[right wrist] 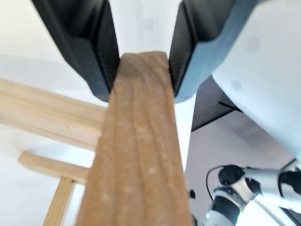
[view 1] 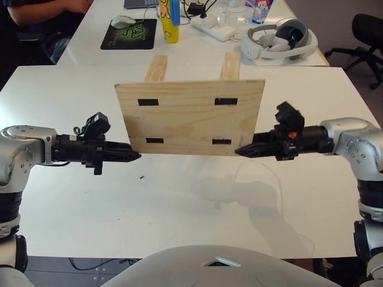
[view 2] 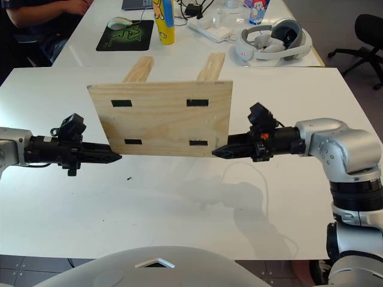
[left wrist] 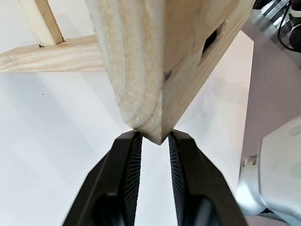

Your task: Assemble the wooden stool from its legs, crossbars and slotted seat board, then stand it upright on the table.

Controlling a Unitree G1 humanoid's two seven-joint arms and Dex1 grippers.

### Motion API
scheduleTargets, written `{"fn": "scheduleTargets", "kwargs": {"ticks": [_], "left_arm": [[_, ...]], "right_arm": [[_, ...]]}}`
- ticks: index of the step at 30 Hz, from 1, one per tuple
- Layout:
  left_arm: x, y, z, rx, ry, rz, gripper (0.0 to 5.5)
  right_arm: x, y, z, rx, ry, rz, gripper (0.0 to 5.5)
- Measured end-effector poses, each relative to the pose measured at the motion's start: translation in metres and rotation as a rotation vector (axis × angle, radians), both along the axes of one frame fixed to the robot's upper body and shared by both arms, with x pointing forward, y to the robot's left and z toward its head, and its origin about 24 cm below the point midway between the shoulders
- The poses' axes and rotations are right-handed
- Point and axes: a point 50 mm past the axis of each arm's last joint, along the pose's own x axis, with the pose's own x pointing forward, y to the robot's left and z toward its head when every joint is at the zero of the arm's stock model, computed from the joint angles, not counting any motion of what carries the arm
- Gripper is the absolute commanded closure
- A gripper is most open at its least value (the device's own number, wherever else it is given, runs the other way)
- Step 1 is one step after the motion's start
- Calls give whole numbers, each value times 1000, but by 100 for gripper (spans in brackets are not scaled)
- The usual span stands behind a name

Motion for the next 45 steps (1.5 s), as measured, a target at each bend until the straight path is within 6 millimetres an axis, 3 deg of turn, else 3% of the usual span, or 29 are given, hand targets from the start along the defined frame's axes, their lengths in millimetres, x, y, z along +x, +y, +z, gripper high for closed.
{"fn": "scheduleTargets", "kwargs": {"ticks": [4,10,11,13,15,16,21,26,35,40,44,45], "left_arm": [[9,-5,19,-63,35,56,470],[32,-17,73,-217,-81,90,499],[31,-28,86,-294,-105,14,515],[21,-55,128,-479,-217,-226,548],[6,-66,156,-561,-309,-377,550],[2,-67,160,-575,-318,-398,550],[-2,-71,159,-595,-308,-373,550],[-1,-73,150,-623,-305,-287,550],[-5,-68,129,-623,-295,-130,550],[-2,-61,114,-635,-273,-38,550],[-4,-59,110,-634,-280,-11,550],[-3,-59,110,-638,-282,-5,550]], "right_arm": [[6,-8,16,71,108,-62,415],[4,-20,16,226,317,-116,415],[6,-16,16,249,338,-110,417],[20,-6,16,263,391,-181,417],[39,-6,16,296,439,-302,417],[45,-6,19,325,440,-335,417],[58,-9,50,414,388,-412,417],[62,-1,63,517,403,-409,417],[57,-10,65,482,462,-483,417],[72,15,78,363,426,-611,416],[74,21,79,350,412,-660,416],[74,19,77,360,413,-680,378]]}}
